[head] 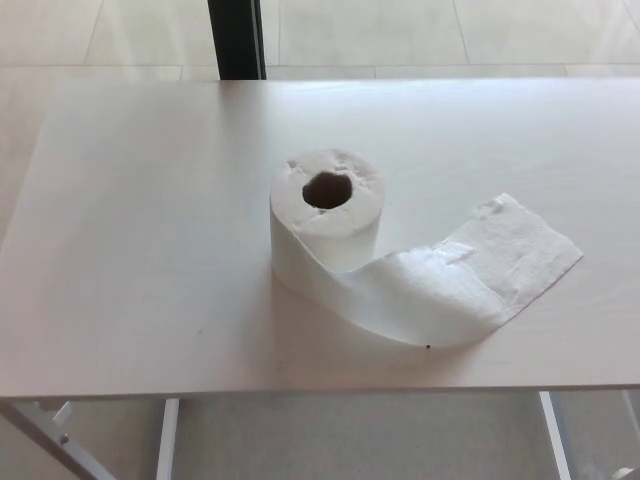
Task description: A toilet paper roll is kept in the middle of the desk infront of the robot. The robot places its left hand on the top of the toilet paper roll to hold it still and uses its right hand to tear off a piece of toilet paper from it and hands the paper to a person
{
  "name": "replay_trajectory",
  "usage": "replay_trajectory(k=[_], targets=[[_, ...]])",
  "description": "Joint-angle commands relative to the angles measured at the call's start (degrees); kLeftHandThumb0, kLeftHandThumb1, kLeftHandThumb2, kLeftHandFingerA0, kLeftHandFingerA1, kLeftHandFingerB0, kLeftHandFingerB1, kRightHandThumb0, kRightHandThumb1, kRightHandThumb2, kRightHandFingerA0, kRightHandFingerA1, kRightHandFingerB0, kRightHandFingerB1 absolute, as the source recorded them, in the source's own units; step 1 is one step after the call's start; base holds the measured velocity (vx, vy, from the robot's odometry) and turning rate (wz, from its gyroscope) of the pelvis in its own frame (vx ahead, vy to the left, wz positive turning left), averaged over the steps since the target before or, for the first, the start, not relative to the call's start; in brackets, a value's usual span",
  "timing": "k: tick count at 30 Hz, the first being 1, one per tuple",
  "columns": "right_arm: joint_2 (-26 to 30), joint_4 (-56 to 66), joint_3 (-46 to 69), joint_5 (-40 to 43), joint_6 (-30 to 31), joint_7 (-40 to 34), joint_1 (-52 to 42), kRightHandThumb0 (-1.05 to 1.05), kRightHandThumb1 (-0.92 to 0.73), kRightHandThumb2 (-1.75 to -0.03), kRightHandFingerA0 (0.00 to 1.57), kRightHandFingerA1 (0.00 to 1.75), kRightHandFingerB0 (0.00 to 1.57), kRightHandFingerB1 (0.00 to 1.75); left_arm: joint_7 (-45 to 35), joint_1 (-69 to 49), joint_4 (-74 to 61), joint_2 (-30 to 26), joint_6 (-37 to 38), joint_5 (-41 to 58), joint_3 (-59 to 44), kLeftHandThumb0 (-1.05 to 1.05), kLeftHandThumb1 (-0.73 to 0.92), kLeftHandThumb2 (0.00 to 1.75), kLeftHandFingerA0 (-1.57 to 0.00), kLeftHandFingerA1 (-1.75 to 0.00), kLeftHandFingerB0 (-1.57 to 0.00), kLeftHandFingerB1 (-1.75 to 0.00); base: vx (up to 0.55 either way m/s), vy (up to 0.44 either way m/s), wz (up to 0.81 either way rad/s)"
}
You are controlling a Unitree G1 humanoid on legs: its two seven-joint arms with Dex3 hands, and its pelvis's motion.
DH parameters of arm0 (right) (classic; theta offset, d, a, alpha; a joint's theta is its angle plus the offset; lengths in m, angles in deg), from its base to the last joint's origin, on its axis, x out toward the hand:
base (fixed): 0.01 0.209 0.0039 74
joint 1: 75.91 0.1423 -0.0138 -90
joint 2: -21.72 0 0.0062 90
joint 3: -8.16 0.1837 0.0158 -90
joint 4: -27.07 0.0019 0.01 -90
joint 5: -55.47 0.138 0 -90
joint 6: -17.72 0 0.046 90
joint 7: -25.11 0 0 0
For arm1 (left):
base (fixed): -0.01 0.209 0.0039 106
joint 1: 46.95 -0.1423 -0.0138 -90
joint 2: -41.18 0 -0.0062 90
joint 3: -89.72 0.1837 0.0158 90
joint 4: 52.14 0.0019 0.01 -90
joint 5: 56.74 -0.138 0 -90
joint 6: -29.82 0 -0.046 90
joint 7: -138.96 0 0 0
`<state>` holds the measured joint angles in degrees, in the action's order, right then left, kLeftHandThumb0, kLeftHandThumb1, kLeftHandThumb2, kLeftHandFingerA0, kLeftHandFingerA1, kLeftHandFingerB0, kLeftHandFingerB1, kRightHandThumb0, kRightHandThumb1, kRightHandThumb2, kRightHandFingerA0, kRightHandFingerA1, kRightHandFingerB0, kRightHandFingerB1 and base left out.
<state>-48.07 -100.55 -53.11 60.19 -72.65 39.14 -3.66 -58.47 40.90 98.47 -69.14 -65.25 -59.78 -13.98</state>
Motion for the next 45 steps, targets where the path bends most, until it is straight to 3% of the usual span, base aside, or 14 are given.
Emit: replay_trajectory(k=[1, 6, 9, 10, 19, 30, 31, 32, 35, 36, 38, 43, 44, 45], targets=[[0.06, 4.36, 2.92, 3.55, -0.06, 1.08, -1.13, -0.44, -0.70, -0.62, 0.43, 0.40, 0.26, 0.30, -2.95, -0.67, -2.59, -2.19, 3.26, 5.11, -4.49, -0.71, 0.72, 0.60, -0.69, -0.61, -0.52, -0.52, 0.00, 0.000, 0.00], [-1.77, 10.94, 7.99, 5.44, -2.10, -1.84, 0.43, -0.50, -0.56, -0.82, 0.48, 0.56, 0.24, 0.42, 1.57, 2.17, -9.79, -4.12, 2.24, 5.20, -8.70, -0.66, 0.75, 0.63, -0.64, -0.61, -0.57, -0.47, 0.00, 0.000, 0.00], [-3.02, 24.72, 10.50, 7.73, 0.58, -4.32, 4.02, -0.42, -0.68, -0.60, 0.56, 0.53, 0.30, 0.32, -0.38, 9.68, -18.32, -8.03, -3.39, 7.63, -11.32, -0.84, 0.64, 0.61, -0.73, -0.61, -0.75, -0.48, 0.00, 0.000, 0.00], [-3.08, 29.08, 10.45, 7.77, 3.74, -5.57, 5.28, -0.49, -0.57, -0.81, 0.47, 0.60, 0.23, 0.43, 0.03, 11.81, -21.40, -9.18, -4.18, 6.99, -11.02, -0.85, 0.63, 0.60, -0.78, -0.59, -0.78, -0.46, 0.00, 0.000, 0.00], [-1.31, 43.16, 1.69, 8.97, 8.50, -1.28, 18.31, -0.48, -0.58, -0.78, 0.34, 0.55, 0.18, 0.41, 0.85, 29.73, -61.25, -13.80, -23.16, -3.21, -2.13, -0.35, 0.73, 0.61, -0.76, -0.70, -0.46, -0.48, 0.00, 0.000, 0.00], [-3.00, 51.63, -16.31, 4.15, 15.21, 3.61, 27.83, -0.58, -0.56, -0.57, 0.49, 0.55, 0.39, 0.34, -0.32, 51.71, -60.63, -4.70, -15.44, -15.35, 15.48, -0.51, 0.75, 0.62, -0.65, -0.59, -0.45, -0.46, 0.00, 0.000, 0.00], [-2.84, 51.33, -19.29, -0.07, 13.39, 3.62, 27.92, -0.66, -0.48, -0.83, 0.50, 0.60, 0.35, 0.48, -1.12, 52.24, -62.53, -3.23, -16.87, -16.00, 17.67, -0.53, 0.58, 0.92, -0.63, -0.70, -0.40, -0.57, 0.00, 0.000, 0.00], [-3.82, 50.87, -20.49, -0.38, 12.03, 3.70, 27.99, -0.60, -0.45, -0.83, 0.50, 0.63, 0.34, 0.49, -1.35, 52.52, -63.77, -2.02, -17.75, -16.51, 19.17, -0.49, 0.72, 0.61, -0.63, -0.59, -0.45, -0.47, 0.00, 0.000, 0.00], [-5.24, 50.20, -26.38, -3.50, 12.62, 3.54, 28.53, -0.61, -0.46, -0.84, 0.50, 0.63, 0.37, 0.51, -0.92, 53.19, -64.13, 1.67, -16.35, -21.38, 26.47, -0.52, 0.55, 0.89, -0.64, -0.67, -0.43, -0.58, 0.00, 0.000, 0.00], [-5.85, 49.44, -29.13, -5.86, 13.05, 3.24, 28.73, -0.53, -0.58, -0.58, 0.54, 0.53, 0.43, 0.39, -1.31, 53.39, -62.59, 2.41, -12.87, -26.09, 31.18, -0.52, 0.74, 0.62, -0.48, -0.53, -0.45, -0.43, 0.00, 0.000, 0.00], [-5.95, 48.75, -30.91, -7.08, 12.96, 3.16, 28.88, -0.57, -0.46, -0.82, 0.50, 0.64, 0.39, 0.52, -0.54, 53.61, -61.26, 3.51, -10.53, -28.08, 34.29, -0.53, 0.76, 0.62, -0.47, -0.52, -0.43, -0.43, 0.00, 0.000, 0.00], [-7.10, 44.72, -34.95, -9.55, 12.65, 2.31, 30.75, -0.50, -0.58, -0.58, 0.58, 0.59, 0.50, 0.43, 1.80, 55.73, -56.96, 8.49, -8.73, -30.12, 40.08, -0.53, 0.70, 0.60, -0.47, -0.61, -0.45, -0.47, 0.00, 0.000, 0.00], [-7.21, 44.38, -35.89, -10.68, 13.39, 1.68, 30.93, -0.53, -0.45, -0.84, 0.56, 0.67, 0.45, 0.56, 2.47, 56.23, -55.76, 10.13, -8.86, -30.09, 41.12, -0.54, 0.71, 0.61, -0.51, -0.62, -0.52, -0.49, 0.00, 0.000, 0.00], [-7.13, 44.17, -36.43, -11.37, 13.41, 1.39, 30.98, -0.51, -0.57, -0.58, 0.60, 0.61, 0.53, 0.43, 2.24, 56.71, -55.25, 10.76, -9.28, -30.49, 42.02, -0.55, 0.73, 0.62, -0.58, -0.65, -0.49, -0.47, 0.00, 0.000, 0.00]])
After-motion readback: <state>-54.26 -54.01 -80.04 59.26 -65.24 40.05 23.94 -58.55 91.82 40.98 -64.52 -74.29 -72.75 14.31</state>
